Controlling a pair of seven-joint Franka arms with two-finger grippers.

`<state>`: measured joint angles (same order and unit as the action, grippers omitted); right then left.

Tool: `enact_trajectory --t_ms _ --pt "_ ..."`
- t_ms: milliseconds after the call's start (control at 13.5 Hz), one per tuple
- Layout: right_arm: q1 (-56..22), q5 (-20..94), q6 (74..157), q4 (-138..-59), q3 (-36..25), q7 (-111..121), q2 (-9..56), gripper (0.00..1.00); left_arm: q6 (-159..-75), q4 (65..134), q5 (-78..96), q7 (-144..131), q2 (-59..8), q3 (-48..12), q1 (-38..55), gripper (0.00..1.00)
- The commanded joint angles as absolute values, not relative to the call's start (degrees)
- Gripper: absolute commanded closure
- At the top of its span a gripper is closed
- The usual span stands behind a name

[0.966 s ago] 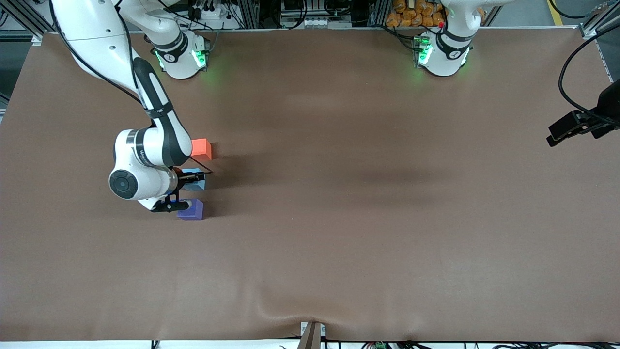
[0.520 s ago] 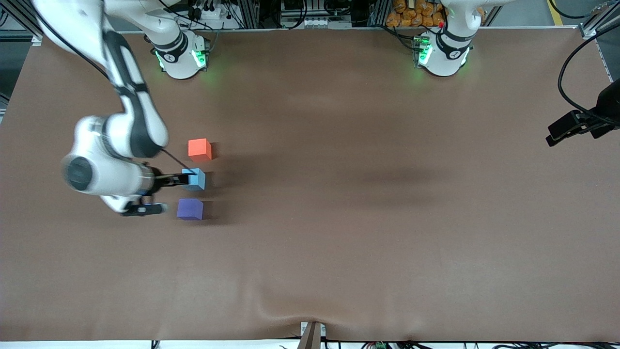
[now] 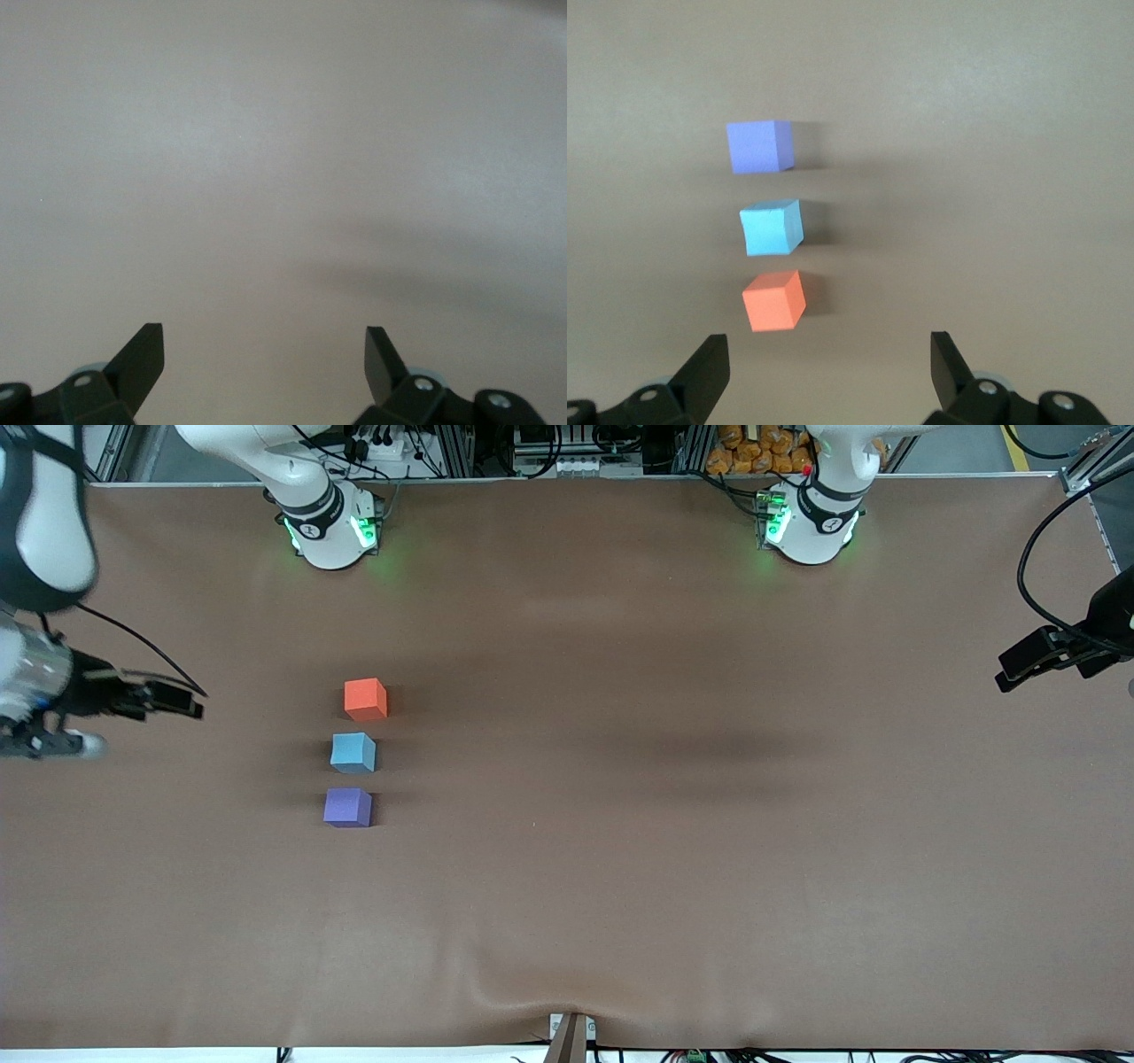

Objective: Place blue block between orange and purple blocks

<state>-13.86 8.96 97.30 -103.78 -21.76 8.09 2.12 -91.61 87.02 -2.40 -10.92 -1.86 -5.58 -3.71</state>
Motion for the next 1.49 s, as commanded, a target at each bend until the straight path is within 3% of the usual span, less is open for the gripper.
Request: enact_trajectory --t_ms 0,223,520,669,1411 --pt "-6.7 5.9 91.1 -98.6 -11.6 2.6 0.3 0.00 -90.6 86.8 -2.2 -11.3 -1.7 -7.1 -3.6 0.00" --pt "-0.5 3.5 84.3 -91.7 -3.6 -0.4 0.2 0.00 -90.5 86.9 -2.1 -11.0 -1.7 -7.4 -3.5 0.00" --pt "0.6 3.1 79.4 -88.2 -4.0 0.4 -1.5 0.00 -90.6 86.8 -2.0 -11.0 -1.4 -8.9 -3.6 0.00" --pt "0.3 1.8 79.0 -88.5 -4.0 0.4 -4.2 0.00 -90.5 86.8 -2.1 -10.3 -1.1 -8.9 -4.0 0.00" --pt "0.3 1.6 78.0 -88.3 -3.7 1.3 -4.7 0.00 -86.7 86.6 -1.5 -7.1 0.0 -9.0 -4.0 0.00"
